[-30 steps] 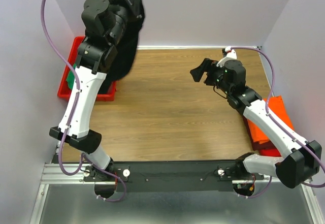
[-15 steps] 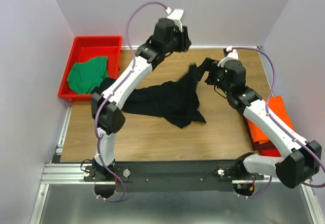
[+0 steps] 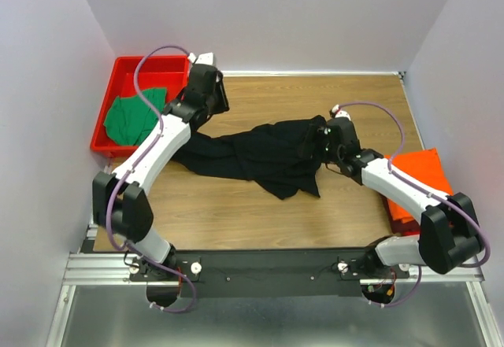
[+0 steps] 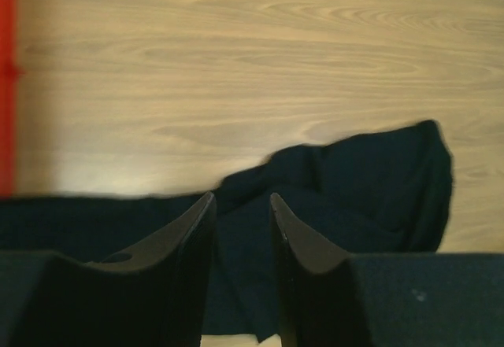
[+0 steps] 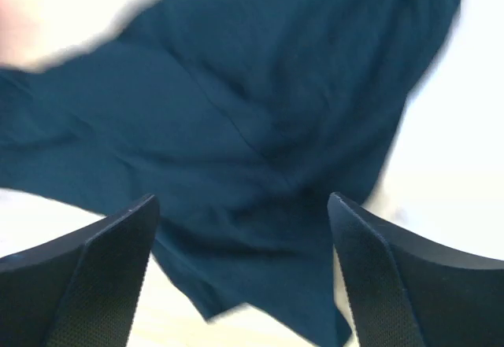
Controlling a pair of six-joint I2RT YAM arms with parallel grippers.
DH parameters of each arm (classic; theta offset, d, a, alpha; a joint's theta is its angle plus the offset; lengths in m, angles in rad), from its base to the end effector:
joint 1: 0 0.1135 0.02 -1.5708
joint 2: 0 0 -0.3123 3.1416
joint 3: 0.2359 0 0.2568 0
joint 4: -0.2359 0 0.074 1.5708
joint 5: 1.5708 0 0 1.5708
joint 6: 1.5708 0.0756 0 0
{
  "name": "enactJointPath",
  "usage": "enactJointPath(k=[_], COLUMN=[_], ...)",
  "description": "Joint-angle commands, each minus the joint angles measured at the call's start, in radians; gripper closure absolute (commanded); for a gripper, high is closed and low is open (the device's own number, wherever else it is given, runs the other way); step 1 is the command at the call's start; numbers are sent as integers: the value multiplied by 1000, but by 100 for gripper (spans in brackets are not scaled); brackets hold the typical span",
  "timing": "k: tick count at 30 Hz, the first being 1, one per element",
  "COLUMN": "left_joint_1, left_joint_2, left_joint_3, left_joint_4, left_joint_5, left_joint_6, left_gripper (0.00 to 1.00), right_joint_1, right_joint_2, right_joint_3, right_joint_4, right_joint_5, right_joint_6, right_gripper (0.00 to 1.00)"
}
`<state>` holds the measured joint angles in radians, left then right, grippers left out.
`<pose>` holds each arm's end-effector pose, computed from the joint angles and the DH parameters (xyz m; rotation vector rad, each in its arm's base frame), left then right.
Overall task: Fold and stack the t-shirts
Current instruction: Move the tshirt to the center of the board, then flatten the tshirt out
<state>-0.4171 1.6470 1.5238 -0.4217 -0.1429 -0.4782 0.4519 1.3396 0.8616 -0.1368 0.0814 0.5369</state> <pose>0.3940 -0.1628 0.3766 -0.1510 2.1278 -0.3821 0.2903 0.1341 0.2698 0.1413 2.2180 0.4666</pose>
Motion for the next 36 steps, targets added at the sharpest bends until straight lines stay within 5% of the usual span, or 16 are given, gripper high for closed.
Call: enactJointPath(k=[1, 10, 23, 27, 31, 33, 36], left_joint_1=[1, 1, 3, 5, 6, 6, 6], left_joint_2=[-125, -190, -236, -242, -250, -253, -257], left_joint_3=[-193, -450, -501, -516, -524, -524, -521], left_joint_4=[66, 147, 166, 170, 175, 176, 173], left_joint_5=[-43, 32, 43, 51, 57, 57, 60], left_joint_6=[-49, -103, -82, -80, -80, -79, -76], left_gripper=[59, 62, 63, 63, 63, 63, 63], right_joint_1=[13, 96, 107, 105, 96, 43, -118], right_joint_2=[-5, 85, 263, 294, 309, 299, 251], right_joint_3=[-85, -16, 83, 102, 131, 149, 165], right_joint_4=[-44, -43, -32, -33, -35, -41, -52], right_joint_5=[-17, 12, 159, 192, 207, 209, 151], right_joint_6=[69, 83, 236, 245, 236, 216, 201], right_gripper=[8, 18, 26, 42, 89, 99, 100])
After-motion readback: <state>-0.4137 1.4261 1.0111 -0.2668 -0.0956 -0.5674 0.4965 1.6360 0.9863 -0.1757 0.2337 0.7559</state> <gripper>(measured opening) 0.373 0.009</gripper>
